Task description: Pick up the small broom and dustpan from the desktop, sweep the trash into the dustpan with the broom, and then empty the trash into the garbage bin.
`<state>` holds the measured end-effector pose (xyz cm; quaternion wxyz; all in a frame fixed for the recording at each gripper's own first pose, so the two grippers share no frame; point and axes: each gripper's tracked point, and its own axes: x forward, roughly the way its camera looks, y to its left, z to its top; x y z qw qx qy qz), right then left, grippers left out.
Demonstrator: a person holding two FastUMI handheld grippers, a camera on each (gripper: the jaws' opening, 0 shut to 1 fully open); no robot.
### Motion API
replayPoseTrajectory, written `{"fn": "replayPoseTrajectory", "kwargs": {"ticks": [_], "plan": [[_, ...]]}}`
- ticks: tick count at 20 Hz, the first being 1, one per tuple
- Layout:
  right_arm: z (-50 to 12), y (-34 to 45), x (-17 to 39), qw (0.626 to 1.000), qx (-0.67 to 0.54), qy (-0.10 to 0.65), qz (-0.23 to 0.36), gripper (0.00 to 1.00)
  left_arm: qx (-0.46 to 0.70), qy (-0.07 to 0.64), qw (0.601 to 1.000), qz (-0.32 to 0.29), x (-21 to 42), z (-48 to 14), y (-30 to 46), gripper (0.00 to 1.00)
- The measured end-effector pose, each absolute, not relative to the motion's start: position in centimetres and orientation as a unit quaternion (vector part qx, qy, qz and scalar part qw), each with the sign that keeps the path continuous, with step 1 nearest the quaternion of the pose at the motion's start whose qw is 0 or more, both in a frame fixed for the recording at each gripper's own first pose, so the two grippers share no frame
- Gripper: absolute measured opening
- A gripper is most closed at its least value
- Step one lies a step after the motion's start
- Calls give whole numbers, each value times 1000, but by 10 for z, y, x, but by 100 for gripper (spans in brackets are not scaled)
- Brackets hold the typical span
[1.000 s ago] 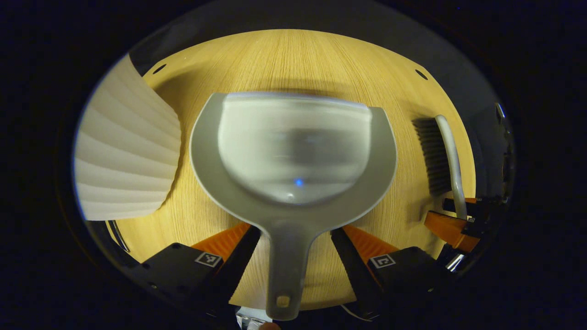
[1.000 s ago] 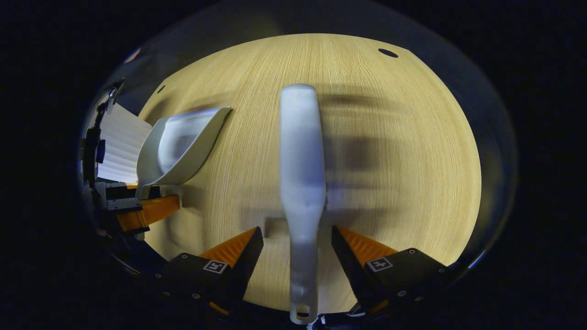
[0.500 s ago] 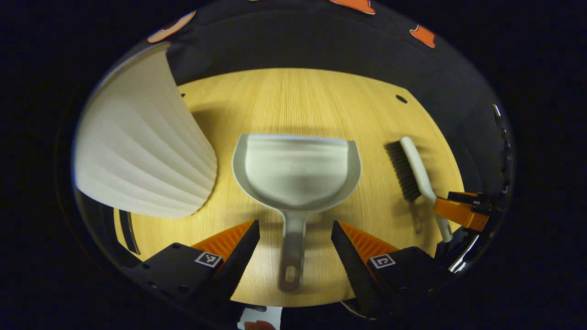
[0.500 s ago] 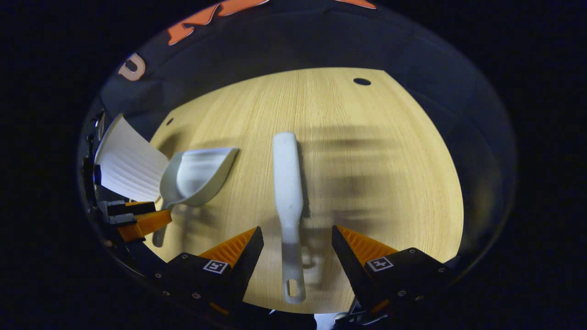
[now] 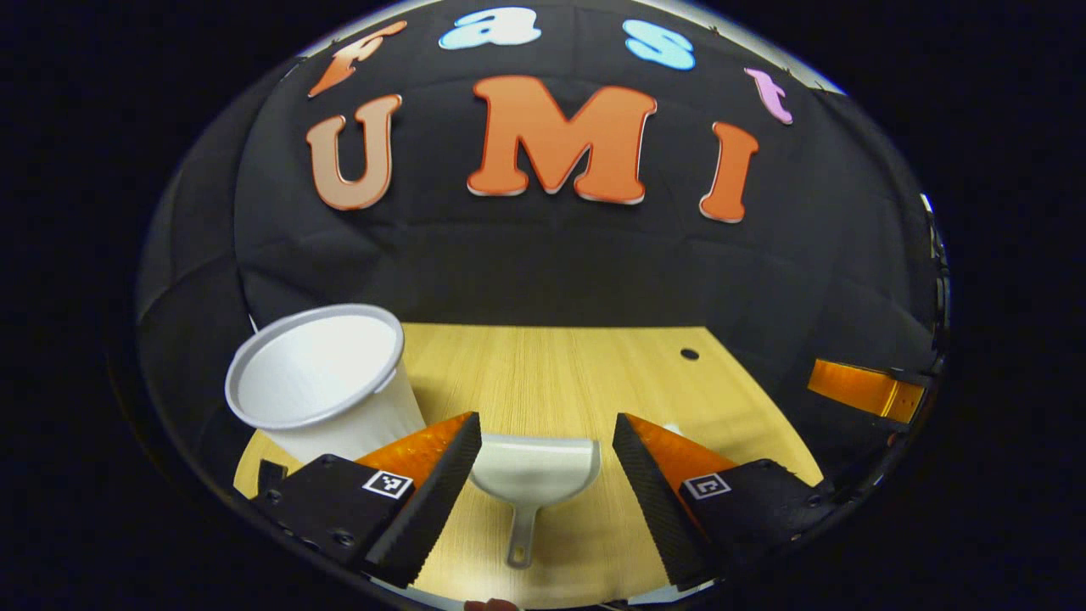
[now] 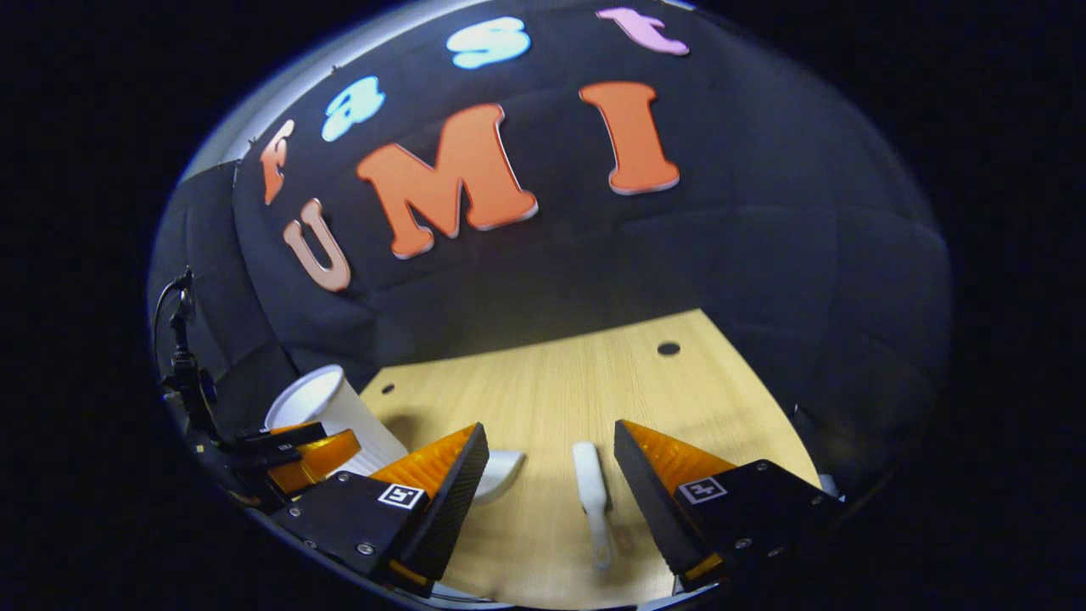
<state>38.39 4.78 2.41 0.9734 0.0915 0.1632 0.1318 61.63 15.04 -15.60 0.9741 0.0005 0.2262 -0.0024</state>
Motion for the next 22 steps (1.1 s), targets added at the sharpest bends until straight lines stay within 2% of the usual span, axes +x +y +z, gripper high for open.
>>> {"fn": "replayPoseTrajectory", "kwargs": {"ticks": [2, 3, 6, 13, 22], "plan": [[51, 43, 380, 984, 73, 105, 121, 93, -6, 184, 983, 17, 612, -124, 145, 99], [59, 35, 376, 988, 65, 82, 113, 93, -7, 161, 987, 21, 611, -128, 149, 100], [68, 31, 372, 991, 58, 53, 105, 92, 8, 106, 994, 14, 611, -102, 147, 97], [78, 32, 362, 991, 65, 39, 107, 92, 32, 78, 996, -7, 608, -87, 143, 98], [77, 49, 368, 993, 51, 36, 102, 92, 29, 75, 997, -2, 618, -85, 162, 98]]}}
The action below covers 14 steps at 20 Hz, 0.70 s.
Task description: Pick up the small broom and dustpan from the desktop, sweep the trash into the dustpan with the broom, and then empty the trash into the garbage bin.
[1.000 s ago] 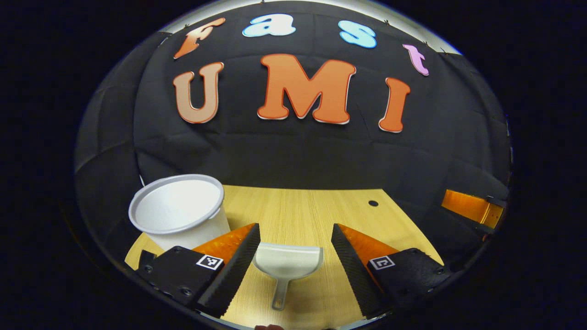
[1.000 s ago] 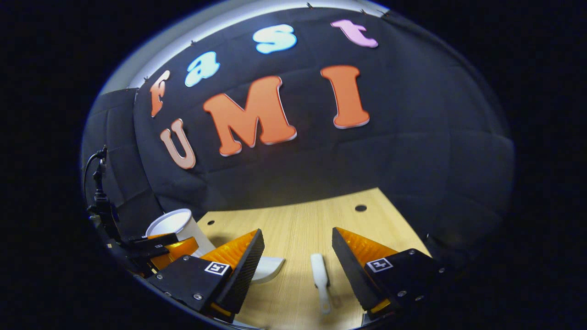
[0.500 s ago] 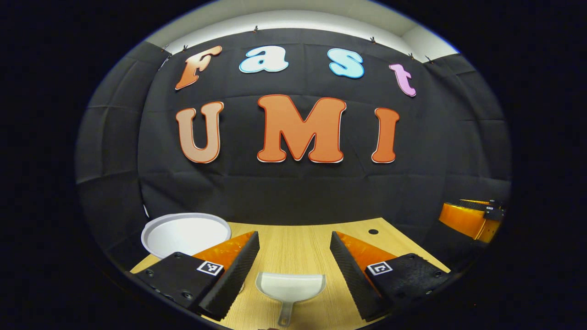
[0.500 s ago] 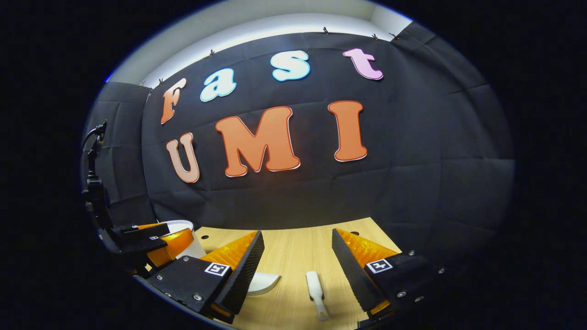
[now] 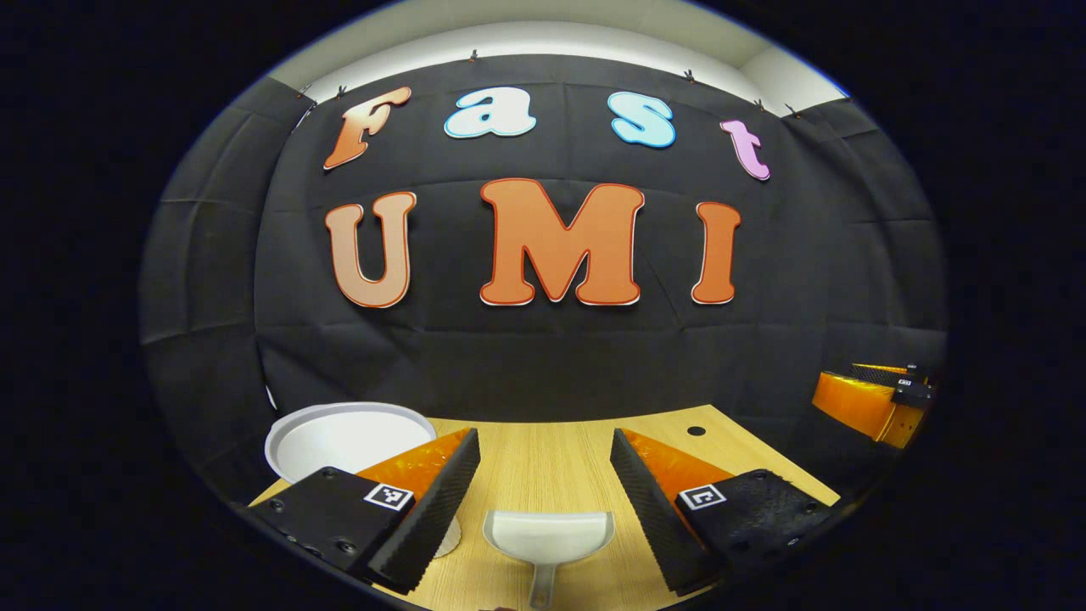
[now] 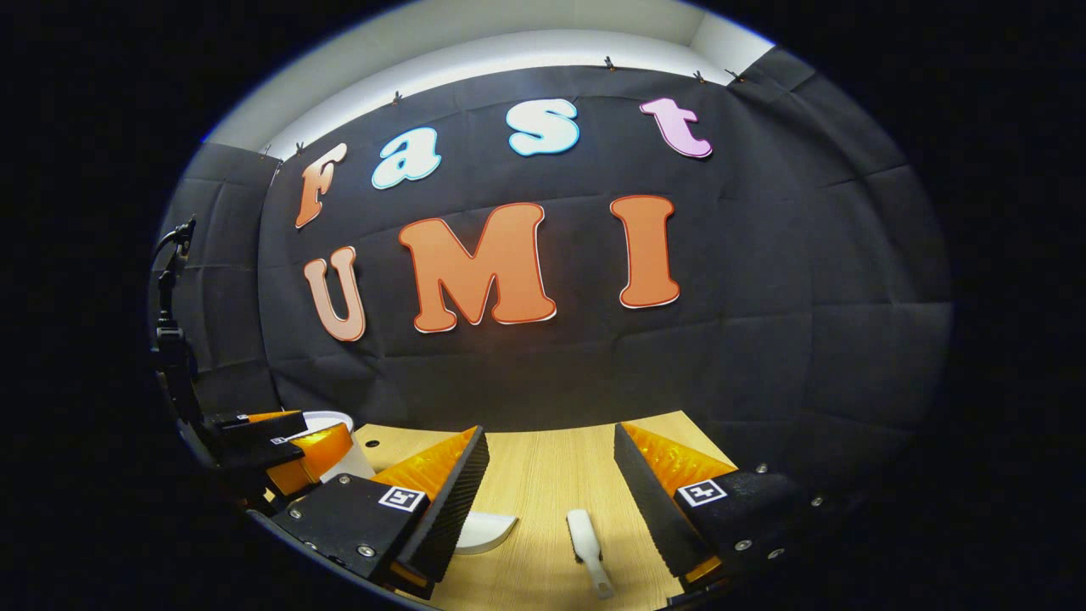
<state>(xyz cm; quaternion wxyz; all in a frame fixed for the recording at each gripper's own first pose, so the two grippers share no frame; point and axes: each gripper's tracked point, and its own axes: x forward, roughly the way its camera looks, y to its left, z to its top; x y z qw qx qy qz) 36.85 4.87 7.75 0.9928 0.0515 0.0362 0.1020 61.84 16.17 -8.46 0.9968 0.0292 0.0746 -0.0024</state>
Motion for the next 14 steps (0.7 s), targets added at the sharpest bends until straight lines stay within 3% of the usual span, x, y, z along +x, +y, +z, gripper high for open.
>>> {"fn": "replayPoseTrajectory", "kwargs": {"ticks": [14], "plan": [[65, 71, 382, 992, 74, 46, 94, 92, 17, 99, 995, -18, 640, -107, 177, 97]]}}
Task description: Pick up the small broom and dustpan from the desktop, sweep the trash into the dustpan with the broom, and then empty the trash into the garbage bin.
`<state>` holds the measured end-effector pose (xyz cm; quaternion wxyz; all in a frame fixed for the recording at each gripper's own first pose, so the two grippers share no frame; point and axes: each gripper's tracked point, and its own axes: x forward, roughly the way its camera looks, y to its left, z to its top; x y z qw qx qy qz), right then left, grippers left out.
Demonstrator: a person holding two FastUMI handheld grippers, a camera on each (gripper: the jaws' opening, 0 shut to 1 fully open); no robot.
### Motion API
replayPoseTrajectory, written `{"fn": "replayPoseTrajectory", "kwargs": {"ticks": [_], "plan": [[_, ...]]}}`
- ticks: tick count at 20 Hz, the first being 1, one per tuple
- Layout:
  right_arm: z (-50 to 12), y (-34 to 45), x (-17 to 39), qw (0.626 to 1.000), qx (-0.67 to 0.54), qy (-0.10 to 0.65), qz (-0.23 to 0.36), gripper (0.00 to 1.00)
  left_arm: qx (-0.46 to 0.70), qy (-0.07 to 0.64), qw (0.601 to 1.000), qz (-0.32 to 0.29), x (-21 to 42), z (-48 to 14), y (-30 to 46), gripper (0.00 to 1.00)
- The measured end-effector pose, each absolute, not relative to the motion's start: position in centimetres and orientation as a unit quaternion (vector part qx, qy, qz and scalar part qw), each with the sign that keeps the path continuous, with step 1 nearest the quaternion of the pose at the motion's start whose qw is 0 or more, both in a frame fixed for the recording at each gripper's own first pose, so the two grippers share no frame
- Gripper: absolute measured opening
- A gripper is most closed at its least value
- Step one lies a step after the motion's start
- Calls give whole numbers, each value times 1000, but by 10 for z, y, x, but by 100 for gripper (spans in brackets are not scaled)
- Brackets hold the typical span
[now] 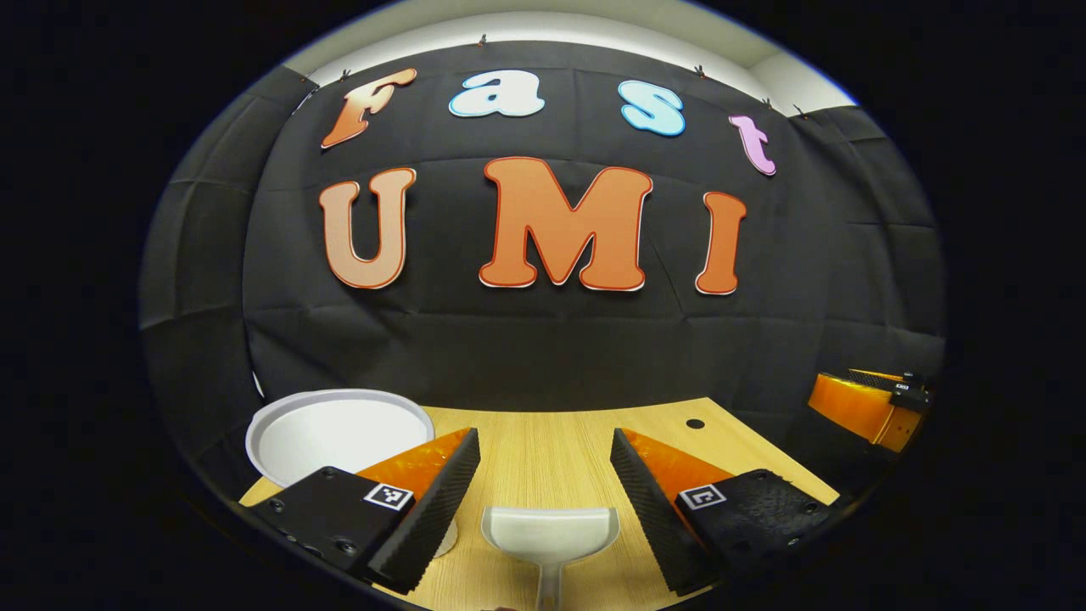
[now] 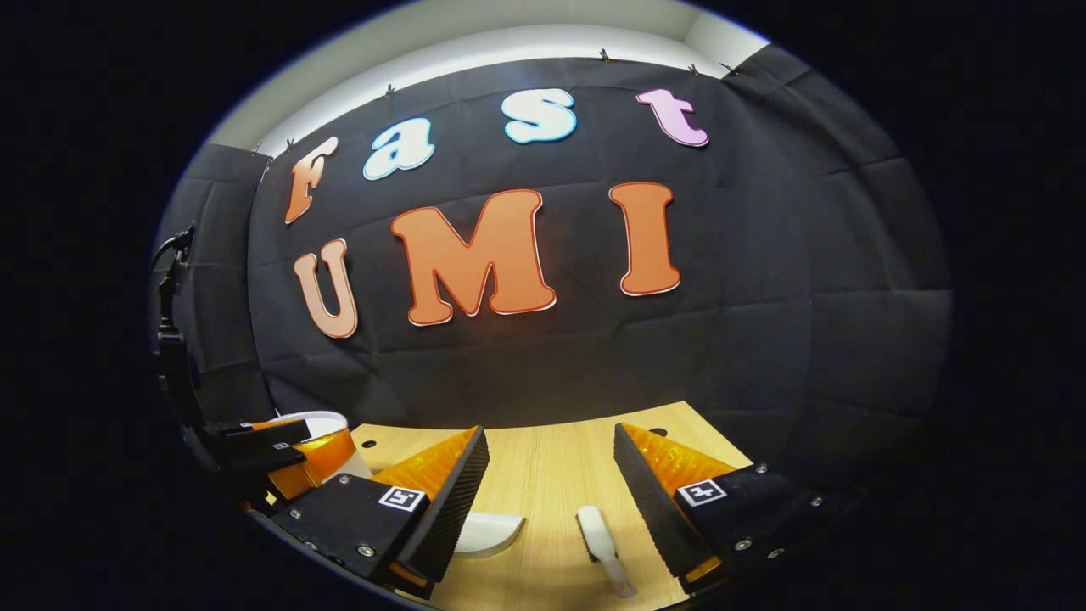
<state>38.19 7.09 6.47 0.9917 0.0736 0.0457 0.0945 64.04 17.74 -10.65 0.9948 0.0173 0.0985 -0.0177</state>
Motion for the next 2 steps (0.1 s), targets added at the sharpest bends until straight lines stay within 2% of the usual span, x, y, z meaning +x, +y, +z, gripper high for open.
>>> {"fn": "replayPoseTrajectory", "kwargs": {"ticks": [2], "plan": [[65, 80, 382, 991, 77, 44, 104, 92, 19, 100, 995, -23, 645, -109, 178, 98]]}}
